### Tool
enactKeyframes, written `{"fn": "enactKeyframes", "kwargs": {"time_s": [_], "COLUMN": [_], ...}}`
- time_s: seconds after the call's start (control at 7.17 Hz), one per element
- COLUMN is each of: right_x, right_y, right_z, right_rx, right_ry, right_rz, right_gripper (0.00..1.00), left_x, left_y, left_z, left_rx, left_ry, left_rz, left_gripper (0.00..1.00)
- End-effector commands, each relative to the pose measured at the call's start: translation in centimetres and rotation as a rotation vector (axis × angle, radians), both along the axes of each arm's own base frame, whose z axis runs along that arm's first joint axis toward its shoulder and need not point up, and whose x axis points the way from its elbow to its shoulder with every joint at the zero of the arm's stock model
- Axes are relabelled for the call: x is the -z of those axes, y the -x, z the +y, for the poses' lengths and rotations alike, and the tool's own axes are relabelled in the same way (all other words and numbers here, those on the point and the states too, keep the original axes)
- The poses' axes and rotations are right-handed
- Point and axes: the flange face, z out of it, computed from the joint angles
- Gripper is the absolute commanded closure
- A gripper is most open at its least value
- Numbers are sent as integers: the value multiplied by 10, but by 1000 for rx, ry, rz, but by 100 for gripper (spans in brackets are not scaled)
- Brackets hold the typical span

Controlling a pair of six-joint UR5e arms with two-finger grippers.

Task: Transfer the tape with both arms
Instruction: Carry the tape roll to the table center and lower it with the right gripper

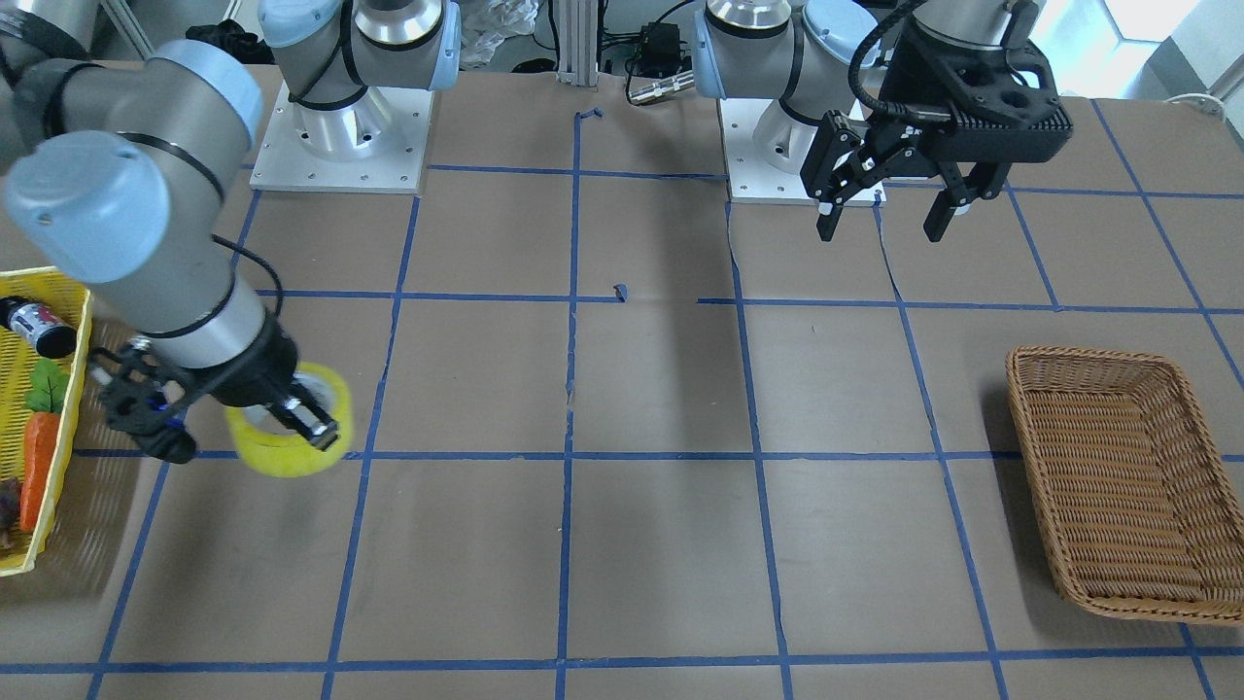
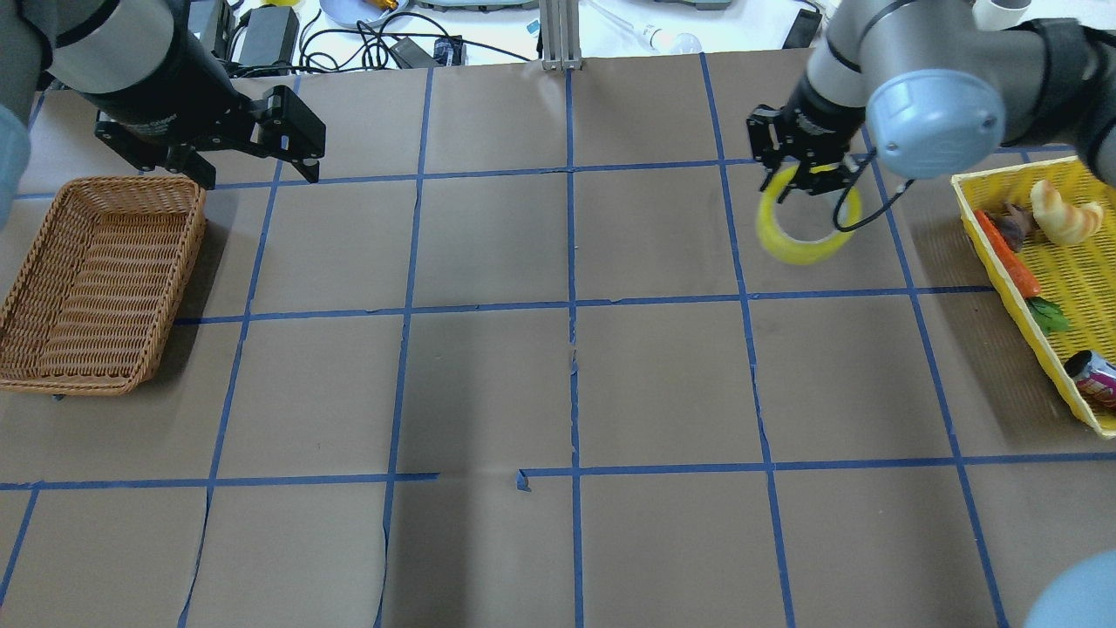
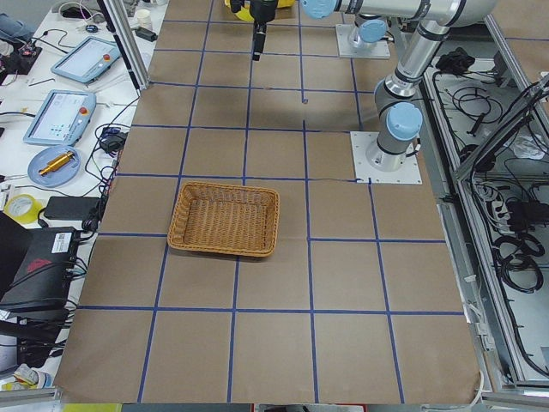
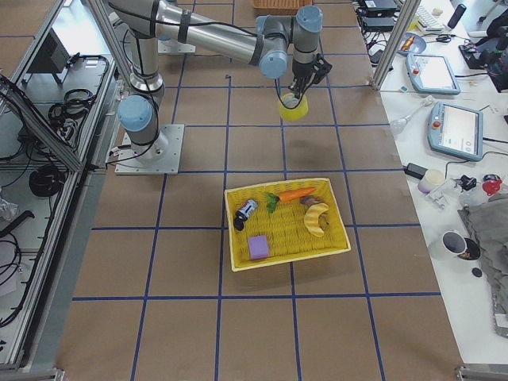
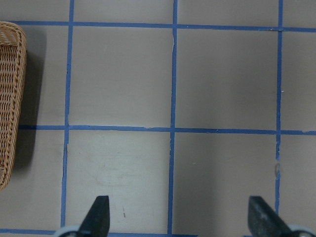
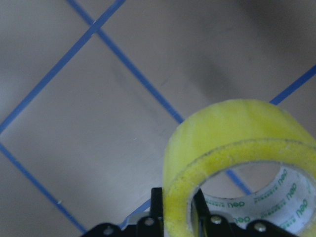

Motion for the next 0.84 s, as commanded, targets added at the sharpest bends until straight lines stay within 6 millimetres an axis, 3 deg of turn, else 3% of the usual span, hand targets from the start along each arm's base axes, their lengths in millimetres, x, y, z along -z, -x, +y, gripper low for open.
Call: {"fn": "enactKeyframes", "kwargs": {"time_s": [0.0,0.14,0.28,0.56,0.7], "right_x": [38,66,85,116,120], "right_y": [-129,-174,-205,-239,-242], "right_z": [8,21,35,55,57], "right_rx": [89,60,41,-2,-8], "right_ry": [-91,-115,-152,-198,-197], "right_rz": [-99,-93,-86,-64,-64], "right_gripper": [100,100,100,96,76], "left_x": [-1,-2,0,-2,0], "left_y": [-10,-14,-20,-26,-31], "left_z": [-3,-3,-6,-7,-7], "left_rx": [-10,-15,-26,-37,-47], "left_ry": [2,5,2,6,0], "left_rz": [-3,-6,-3,-9,-8], "left_gripper": [0,0,0,0,0]}}
